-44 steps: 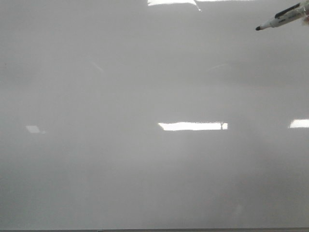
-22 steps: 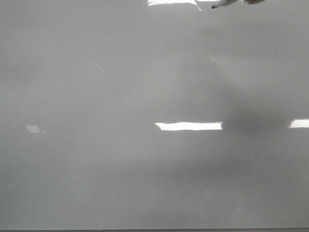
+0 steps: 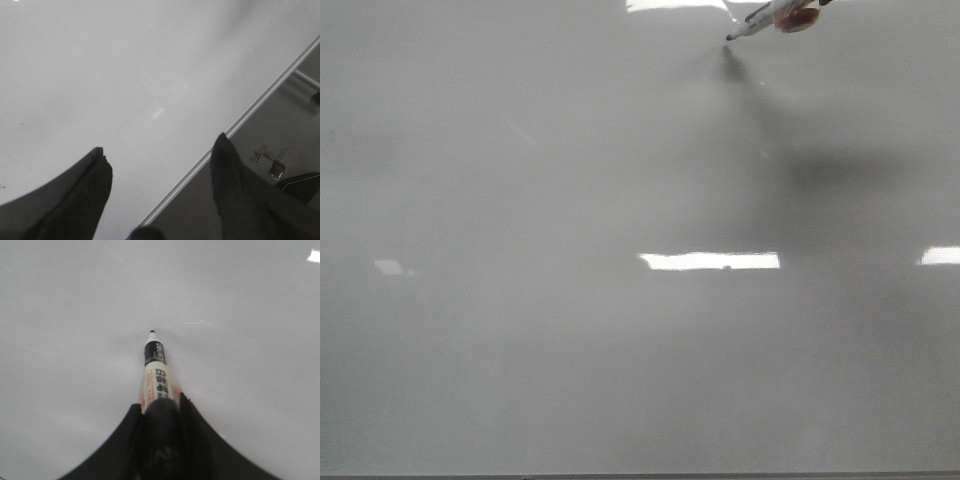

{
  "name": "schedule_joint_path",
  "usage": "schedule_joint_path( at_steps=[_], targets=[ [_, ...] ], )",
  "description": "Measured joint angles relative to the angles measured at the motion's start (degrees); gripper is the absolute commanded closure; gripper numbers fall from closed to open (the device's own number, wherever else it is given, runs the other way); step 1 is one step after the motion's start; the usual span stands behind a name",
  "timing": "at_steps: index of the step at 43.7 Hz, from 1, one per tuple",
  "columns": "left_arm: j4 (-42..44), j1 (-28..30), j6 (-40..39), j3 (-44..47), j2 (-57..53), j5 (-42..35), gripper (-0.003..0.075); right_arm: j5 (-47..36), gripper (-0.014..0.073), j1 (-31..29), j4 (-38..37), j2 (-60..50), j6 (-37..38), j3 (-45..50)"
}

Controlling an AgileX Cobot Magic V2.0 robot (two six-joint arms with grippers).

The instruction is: Write number 7 on whiteboard

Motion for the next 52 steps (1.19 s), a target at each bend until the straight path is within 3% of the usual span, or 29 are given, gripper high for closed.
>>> schedule_joint_path(
  at_steps=[21, 33, 42, 52],
  targets=[
    [-0.1, 0.0, 0.0, 0.0, 0.0, -0.1, 0.0303, 0.0, 0.0661, -1.1, 1.4, 2.2, 0.0, -0.5],
    [-0.1, 0.0, 0.0, 0.0, 0.0, -0.1, 0.0303, 6.1, 0.0661, -8.4, 1.3, -0.7, 0.0, -0.5],
    [-0.1, 0.0, 0.0, 0.0, 0.0, -0.3, 0.0303, 7.4, 0.0661, -8.9, 1.1, -0.9, 0.0, -0.5],
    [-0.1, 0.0, 0.0, 0.0, 0.0, -0.4, 0.0303, 15.1, 0.0661, -7.8, 0.6, 4.2, -1.4, 2.0]
  ],
)
